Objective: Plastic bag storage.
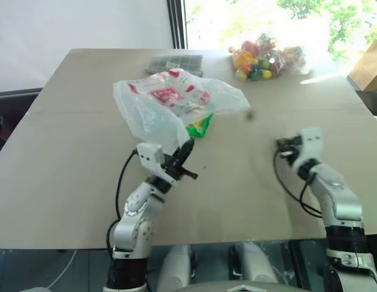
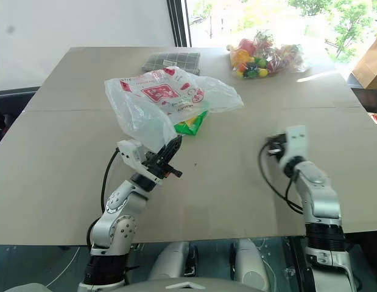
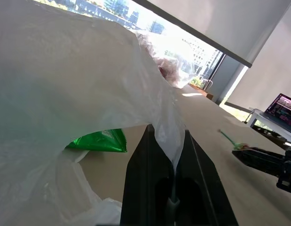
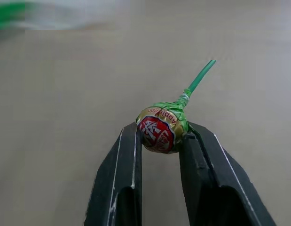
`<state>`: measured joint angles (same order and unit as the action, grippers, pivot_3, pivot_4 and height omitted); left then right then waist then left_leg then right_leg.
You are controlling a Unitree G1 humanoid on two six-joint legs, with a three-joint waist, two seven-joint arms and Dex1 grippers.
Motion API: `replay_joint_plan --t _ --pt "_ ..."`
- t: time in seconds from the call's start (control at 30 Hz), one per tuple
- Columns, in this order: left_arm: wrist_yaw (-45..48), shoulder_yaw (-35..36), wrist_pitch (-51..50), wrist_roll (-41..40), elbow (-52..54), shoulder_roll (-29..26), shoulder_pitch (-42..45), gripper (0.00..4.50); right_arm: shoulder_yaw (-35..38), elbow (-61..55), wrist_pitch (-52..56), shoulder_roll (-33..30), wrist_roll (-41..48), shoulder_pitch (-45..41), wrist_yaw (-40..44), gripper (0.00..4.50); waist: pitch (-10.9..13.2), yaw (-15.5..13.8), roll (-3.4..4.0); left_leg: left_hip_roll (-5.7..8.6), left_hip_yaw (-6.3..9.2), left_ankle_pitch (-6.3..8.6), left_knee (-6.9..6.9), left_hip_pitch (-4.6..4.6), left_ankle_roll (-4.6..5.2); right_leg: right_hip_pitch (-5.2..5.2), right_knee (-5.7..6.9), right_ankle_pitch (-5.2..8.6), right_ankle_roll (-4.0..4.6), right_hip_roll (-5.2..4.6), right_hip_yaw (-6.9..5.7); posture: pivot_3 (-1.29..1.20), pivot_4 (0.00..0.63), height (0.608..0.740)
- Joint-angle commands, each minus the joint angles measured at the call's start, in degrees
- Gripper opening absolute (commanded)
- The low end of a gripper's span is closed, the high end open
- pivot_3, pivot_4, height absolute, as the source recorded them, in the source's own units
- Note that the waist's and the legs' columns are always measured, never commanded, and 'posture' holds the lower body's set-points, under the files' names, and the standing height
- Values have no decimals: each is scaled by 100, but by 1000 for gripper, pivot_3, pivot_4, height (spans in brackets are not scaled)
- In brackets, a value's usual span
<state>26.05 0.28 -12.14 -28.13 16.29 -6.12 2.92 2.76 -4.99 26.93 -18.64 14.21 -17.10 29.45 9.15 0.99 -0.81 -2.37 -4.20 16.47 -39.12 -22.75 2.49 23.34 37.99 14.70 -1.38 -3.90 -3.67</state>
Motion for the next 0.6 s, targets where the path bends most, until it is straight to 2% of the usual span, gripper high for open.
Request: replay_joint_plan --t 0.03,0.17,0.37,0.53,0.6 --pt "51 -31 79 0 161 -28 -24 0 -829 40 -331 -123 91 -415 1137 615 0 -36 0 0 3 1 0 0 1 0 0 0 0 0 -3 0 150 738" --pt "6 -65 112 8 346 -29 -135 0 -1648 1107 -901 72 -144 -1235 2060 615 0 -52 -1 10 -2 1 -11 -5 2 -2 -3 -1 0 -12 -14 0 150 738" --pt "-13 -107 95 -7 595 -56 -358 0 -1887 2690 -1638 725 -344 -2388 2450 615 1 -27 -1 7 -4 -3 -9 -9 -5 1 -4 -1 -1 -14 -15 0 150 738" --pt "-48 -123 89 -7 702 -61 -480 0 -1694 4277 -2433 1314 -636 -3299 2066 615 1 -20 1 4 -8 -4 -9 -7 -6 1 -1 -1 0 -14 -16 0 150 738" --pt "-101 -146 107 20 751 -30 -574 0 -1498 5465 -3056 1842 -826 -4130 1207 615 3 0 3 4 -7 -4 -10 -8 -6 1 -2 -1 0 -15 -16 0 150 738"
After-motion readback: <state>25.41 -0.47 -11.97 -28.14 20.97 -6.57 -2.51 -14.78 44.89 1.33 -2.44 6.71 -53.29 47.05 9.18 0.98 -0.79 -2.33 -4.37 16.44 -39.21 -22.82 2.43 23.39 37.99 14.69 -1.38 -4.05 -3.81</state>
